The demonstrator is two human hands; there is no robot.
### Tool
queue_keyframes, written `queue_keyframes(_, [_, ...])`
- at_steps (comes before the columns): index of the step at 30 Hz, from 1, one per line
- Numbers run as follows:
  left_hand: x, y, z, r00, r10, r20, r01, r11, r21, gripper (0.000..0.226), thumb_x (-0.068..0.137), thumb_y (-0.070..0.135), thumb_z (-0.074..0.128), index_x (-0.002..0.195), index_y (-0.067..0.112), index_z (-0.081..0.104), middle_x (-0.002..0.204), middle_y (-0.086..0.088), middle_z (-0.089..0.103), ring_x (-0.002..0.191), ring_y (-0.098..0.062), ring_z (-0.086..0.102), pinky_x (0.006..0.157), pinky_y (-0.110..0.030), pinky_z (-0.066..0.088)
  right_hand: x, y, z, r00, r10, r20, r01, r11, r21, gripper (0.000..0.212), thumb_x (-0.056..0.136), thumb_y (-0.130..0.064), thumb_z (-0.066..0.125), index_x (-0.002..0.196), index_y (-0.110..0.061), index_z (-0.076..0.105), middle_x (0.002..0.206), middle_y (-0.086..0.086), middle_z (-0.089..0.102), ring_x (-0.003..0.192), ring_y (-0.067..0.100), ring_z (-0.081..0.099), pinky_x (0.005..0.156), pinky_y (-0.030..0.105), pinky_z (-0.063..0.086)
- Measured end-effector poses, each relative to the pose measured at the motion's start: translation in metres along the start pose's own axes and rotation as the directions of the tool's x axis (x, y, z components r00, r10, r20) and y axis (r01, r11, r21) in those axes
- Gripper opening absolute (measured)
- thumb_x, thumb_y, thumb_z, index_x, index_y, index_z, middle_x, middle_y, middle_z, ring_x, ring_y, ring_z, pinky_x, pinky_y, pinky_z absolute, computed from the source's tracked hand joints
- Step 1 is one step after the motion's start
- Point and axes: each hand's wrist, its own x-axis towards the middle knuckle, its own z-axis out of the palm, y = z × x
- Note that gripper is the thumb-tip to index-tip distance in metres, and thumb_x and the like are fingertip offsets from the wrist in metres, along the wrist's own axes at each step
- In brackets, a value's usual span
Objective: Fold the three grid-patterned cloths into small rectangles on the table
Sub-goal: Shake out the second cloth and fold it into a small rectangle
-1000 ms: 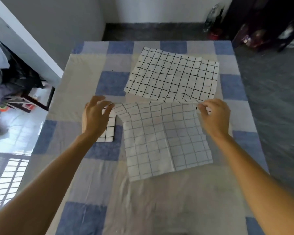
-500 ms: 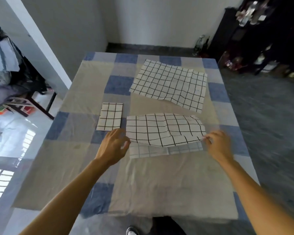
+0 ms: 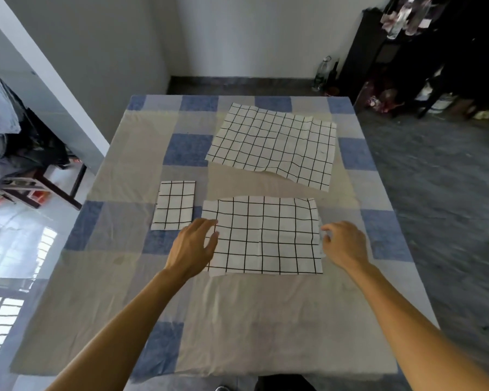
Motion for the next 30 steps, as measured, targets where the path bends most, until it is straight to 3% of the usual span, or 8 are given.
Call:
queue_keyframes(4, [0.043,0.003,0.01,0.983,-0.167,-0.078,0.161,0.984,-0.073,0.034,0.094,0.027,0.051,0.126,0.013,0.052,0.12,-0.011,0.057,0.104,-0.029,0.057,0.085,-0.043,0.05,0.033,-0.018,0.008,0.999,-0.034,0.015,0.033,0.996,0.078,0.026,0.091,-0.018,0.058,0.114,-0.015,0.067,0.111,0.008,0.068,0.107,0.025,0.058,0.093,0.038,0.045])
queue_keyframes(9, [0.085,-0.004,0.021,0.905,-0.415,-0.09,0.395,0.901,-0.182,0.034,0.095,0.022,0.051,0.125,0.007,0.051,0.116,-0.015,0.056,0.094,-0.022,0.053,0.077,-0.032,0.043,0.075,-0.044,0.034,0.983,-0.141,0.114,0.126,0.984,0.124,0.023,0.092,-0.018,0.054,0.108,-0.012,0.069,0.11,0.006,0.068,0.108,0.025,0.058,0.092,0.038,0.046])
queue_keyframes(13, [0.101,-0.023,0.027,0.837,-0.537,-0.103,0.514,0.838,-0.184,0.03,0.096,0.026,0.049,0.122,0.011,0.054,0.11,-0.008,0.057,0.087,-0.018,0.05,0.072,-0.029,0.04,0.097,-0.074,0.059,0.947,-0.241,0.212,0.207,0.964,0.168,0.031,0.094,-0.021,0.053,0.122,-0.012,0.062,0.121,0.008,0.063,0.116,0.025,0.053,0.101,0.039,0.04])
queue_keyframes(17, [0.113,-0.041,0.039,0.758,-0.652,-0.024,0.636,0.747,-0.194,0.034,0.097,0.036,0.043,0.116,0.011,0.056,0.084,-0.006,0.065,0.065,-0.018,0.058,0.058,-0.031,0.049,0.105,-0.106,0.085,0.885,-0.349,0.309,0.282,0.929,0.24,0.038,0.095,-0.024,0.053,0.131,-0.012,0.054,0.131,0.007,0.055,0.126,0.025,0.044,0.107,0.04,0.034])
queue_keyframes(20, [0.128,-0.049,0.048,0.648,-0.759,0.064,0.744,0.612,-0.268,0.039,0.097,0.04,0.04,0.112,0.009,0.059,0.083,-0.003,0.059,0.064,-0.011,0.051,0.054,-0.027,0.039,0.11,-0.123,0.1,0.866,-0.401,0.299,0.351,0.913,0.209,0.042,0.095,-0.024,0.052,0.135,-0.012,0.048,0.137,0.008,0.047,0.134,0.027,0.035,0.112,0.041,0.027])
queue_keyframes(24, [0.151,-0.058,0.055,0.651,-0.74,0.169,0.756,0.612,-0.234,0.042,0.097,0.046,0.037,0.082,0.013,0.058,0.067,0.0,0.052,0.063,-0.016,0.049,0.05,-0.026,0.032,0.12,-0.142,0.106,0.864,-0.407,0.295,0.372,0.913,0.169,0.049,0.097,-0.028,0.049,0.143,-0.014,0.038,0.149,0.01,0.033,0.142,0.029,0.018,0.116,0.041,0.013])
queue_keyframes(27, [0.167,-0.067,0.059,0.625,-0.731,0.275,0.777,0.544,-0.317,0.047,0.096,0.052,0.035,0.091,0.012,0.06,0.077,-0.003,0.056,0.067,-0.014,0.05,0.06,-0.028,0.038,0.126,-0.147,0.118,0.833,-0.42,0.36,0.405,0.906,0.12,0.054,0.099,-0.034,0.045,0.148,-0.018,0.028,0.156,0.009,0.021,0.146,0.028,0.009,0.118,0.044,0.008])
queue_keyframes(30, [0.18,-0.072,0.059,0.597,-0.733,0.324,0.798,0.503,-0.332,0.03,0.089,0.037,0.057,0.1,0.01,0.064,0.082,-0.003,0.059,0.075,-0.019,0.056,0.068,-0.027,0.044,0.123,-0.138,0.128,0.799,-0.419,0.432,0.434,0.898,0.068,0.062,0.098,-0.038,0.045,0.152,-0.022,0.017,0.161,0.008,0.007,0.148,0.025,-0.002,0.118,0.043,0.0])
